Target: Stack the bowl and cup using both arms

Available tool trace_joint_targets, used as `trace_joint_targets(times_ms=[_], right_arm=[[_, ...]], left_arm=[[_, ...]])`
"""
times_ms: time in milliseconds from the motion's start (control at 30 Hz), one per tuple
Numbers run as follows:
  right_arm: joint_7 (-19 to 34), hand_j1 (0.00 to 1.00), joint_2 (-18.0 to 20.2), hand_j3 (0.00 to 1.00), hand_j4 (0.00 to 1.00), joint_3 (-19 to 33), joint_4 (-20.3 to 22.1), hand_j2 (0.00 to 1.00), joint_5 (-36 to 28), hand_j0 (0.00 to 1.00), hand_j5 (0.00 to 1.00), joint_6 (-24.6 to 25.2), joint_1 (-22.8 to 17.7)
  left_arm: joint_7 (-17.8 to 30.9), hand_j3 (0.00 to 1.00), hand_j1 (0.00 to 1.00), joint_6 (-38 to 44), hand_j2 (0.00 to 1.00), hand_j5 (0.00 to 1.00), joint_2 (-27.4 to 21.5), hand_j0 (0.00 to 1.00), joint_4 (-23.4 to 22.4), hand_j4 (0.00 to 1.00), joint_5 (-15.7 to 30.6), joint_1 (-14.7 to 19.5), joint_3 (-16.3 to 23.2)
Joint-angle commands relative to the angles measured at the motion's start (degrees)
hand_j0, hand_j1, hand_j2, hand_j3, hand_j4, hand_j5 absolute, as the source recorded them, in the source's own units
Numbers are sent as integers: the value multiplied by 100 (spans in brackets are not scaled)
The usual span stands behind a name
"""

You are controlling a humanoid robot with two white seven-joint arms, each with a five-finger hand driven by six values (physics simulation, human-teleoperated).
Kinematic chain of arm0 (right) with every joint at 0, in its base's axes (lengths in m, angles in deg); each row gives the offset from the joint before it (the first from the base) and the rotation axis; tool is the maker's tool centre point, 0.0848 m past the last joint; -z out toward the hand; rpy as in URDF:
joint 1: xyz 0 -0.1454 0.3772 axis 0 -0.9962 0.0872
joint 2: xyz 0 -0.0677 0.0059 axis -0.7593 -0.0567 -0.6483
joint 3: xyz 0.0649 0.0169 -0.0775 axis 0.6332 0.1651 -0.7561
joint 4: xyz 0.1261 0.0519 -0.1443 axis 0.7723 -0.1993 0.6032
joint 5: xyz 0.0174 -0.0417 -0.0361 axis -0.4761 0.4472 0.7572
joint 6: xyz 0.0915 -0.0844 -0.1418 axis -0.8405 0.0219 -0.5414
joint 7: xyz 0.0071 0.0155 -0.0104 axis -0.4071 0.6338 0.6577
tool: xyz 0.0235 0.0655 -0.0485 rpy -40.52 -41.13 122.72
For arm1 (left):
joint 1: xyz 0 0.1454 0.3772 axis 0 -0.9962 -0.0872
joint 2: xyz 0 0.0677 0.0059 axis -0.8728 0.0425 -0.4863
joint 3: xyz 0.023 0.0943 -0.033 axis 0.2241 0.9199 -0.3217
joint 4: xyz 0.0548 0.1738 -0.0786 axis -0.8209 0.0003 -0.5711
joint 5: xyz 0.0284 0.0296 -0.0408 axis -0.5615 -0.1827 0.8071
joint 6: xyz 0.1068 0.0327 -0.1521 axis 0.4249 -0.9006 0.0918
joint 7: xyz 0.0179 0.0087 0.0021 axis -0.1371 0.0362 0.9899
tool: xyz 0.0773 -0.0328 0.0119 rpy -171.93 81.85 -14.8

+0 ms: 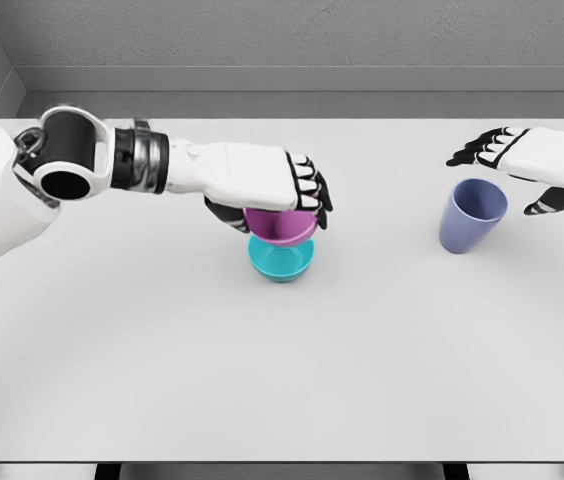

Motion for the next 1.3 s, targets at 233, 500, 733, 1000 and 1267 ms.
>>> trace_joint_targets(times_ms=[233, 500, 733, 1000, 1267], right_arm=[[-3, 100, 0, 100, 100, -42, 1, 100, -30, 100, 100, 16, -18], [-3, 100, -8, 100, 100, -60, -17, 100, -30, 100, 100, 16, -26], [-3, 100, -9, 100, 100, -86, -8, 100, -21, 100, 100, 16, 44], [-3, 100, 150, 100, 100, -60, 18, 100, -38, 100, 100, 16, 53], [-3, 100, 264, 100, 100, -68, 159, 100, -38, 100, 100, 16, 9]], left_arm=[[-8, 66, 66, 19, 66, 66, 35, 66, -404, 66, 3, -9, 115], [-8, 67, 67, 19, 67, 67, 79, 67, -352, 67, 12, 61, 361], [-8, 67, 67, 19, 67, 67, 325, 67, -352, 67, -58, 141, 369], [-8, 67, 67, 19, 67, 67, 352, 67, -396, 67, -612, 149, 475], [-8, 68, 68, 19, 68, 68, 308, 68, -396, 68, -629, 149, 783]])
